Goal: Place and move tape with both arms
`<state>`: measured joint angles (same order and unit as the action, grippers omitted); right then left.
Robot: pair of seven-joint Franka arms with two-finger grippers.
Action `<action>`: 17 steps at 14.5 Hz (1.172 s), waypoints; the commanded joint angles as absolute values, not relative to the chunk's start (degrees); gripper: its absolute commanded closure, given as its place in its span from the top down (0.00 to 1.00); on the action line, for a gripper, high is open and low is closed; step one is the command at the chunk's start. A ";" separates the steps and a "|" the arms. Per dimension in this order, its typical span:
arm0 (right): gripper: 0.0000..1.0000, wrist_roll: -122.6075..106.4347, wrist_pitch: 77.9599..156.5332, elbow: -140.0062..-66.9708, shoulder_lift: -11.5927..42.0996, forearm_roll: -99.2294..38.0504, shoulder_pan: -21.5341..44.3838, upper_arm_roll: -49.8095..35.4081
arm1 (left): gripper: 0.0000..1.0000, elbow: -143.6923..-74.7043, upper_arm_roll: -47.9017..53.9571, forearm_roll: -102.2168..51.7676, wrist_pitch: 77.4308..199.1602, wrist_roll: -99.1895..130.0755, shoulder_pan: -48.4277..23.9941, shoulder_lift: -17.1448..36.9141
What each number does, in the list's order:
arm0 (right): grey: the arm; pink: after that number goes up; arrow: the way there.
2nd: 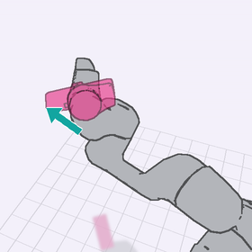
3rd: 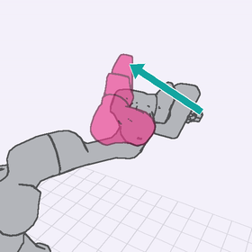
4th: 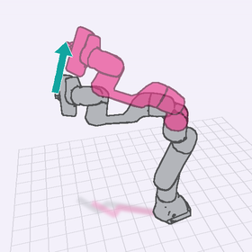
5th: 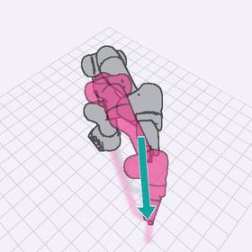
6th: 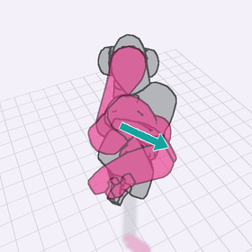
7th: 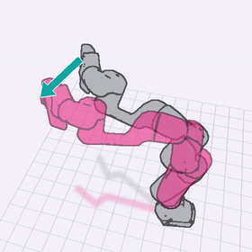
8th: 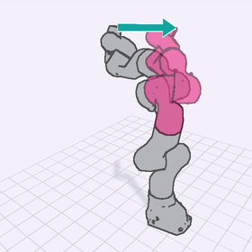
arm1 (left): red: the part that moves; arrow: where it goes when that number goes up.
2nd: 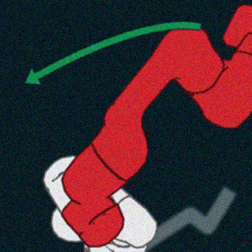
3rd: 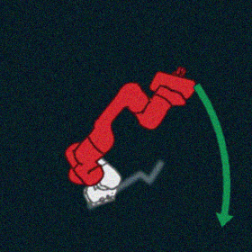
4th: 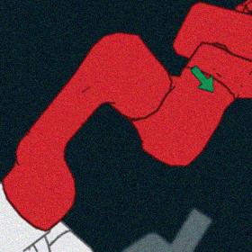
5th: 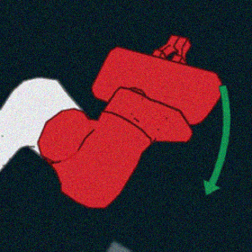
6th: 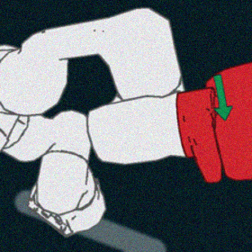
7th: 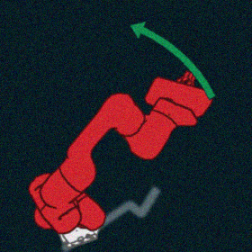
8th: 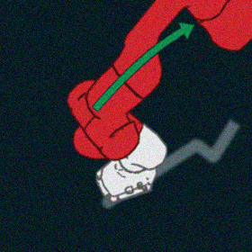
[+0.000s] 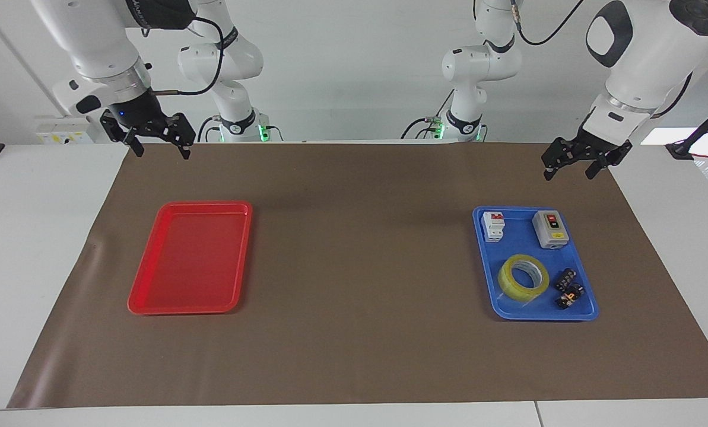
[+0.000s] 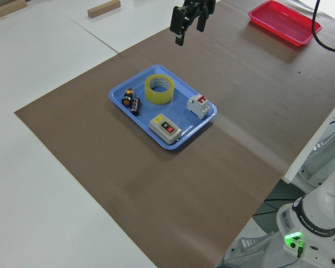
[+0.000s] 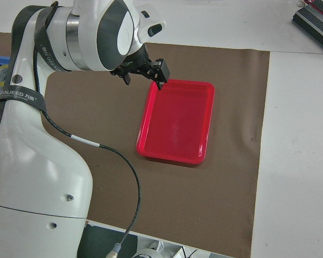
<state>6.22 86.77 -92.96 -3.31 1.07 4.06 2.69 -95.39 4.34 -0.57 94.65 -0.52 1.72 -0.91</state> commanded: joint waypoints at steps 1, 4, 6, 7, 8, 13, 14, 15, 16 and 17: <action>1.00 6.42 87.19 -93.25 -3.60 0.09 3.25 2.46 | 1.00 -96.24 4.22 -0.62 95.10 -1.23 1.93 -1.93; 1.00 6.42 87.19 -93.16 -3.60 0.09 3.25 2.46 | 1.00 -96.33 4.22 -0.62 94.57 -1.05 1.85 -2.28; 1.00 6.42 87.19 -93.16 -3.60 0.09 3.25 2.46 | 1.00 -96.33 4.22 -0.62 95.36 -1.14 1.76 -2.29; 1.00 6.42 87.19 -93.25 -3.60 0.09 3.25 2.46 | 1.00 -96.33 4.22 -0.62 95.88 -1.49 1.84 -2.20; 1.00 6.33 87.19 -93.25 -3.60 0.09 3.25 2.46 | 1.00 -96.24 4.31 -0.62 96.24 -1.58 1.85 -2.20; 1.00 5.98 86.75 -93.25 -3.60 0.09 3.34 2.37 | 1.00 -96.42 4.31 -0.62 97.12 -1.67 1.85 -2.11; 1.00 6.06 86.75 -93.25 -3.60 0.09 3.34 2.37 | 1.00 -96.42 4.31 -0.62 97.12 -1.67 1.85 -2.11; 1.00 6.06 86.75 -93.25 -3.60 0.09 3.34 2.37 | 1.00 -96.42 4.31 -0.62 97.12 -1.76 1.85 -2.11; 1.00 6.06 86.75 -93.25 -3.69 0.09 3.34 2.37 | 1.00 -96.42 4.31 -0.62 97.38 -1.76 1.85 -2.02; 1.00 6.06 86.66 -93.25 -3.69 0.09 3.34 2.37 | 1.00 -96.50 4.31 -0.62 97.82 -1.76 1.85 -1.76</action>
<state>6.23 86.77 -92.96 -3.31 1.07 4.06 2.70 -95.40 4.35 -0.57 96.21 -0.80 1.73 -1.04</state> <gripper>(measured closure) 0.000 0.000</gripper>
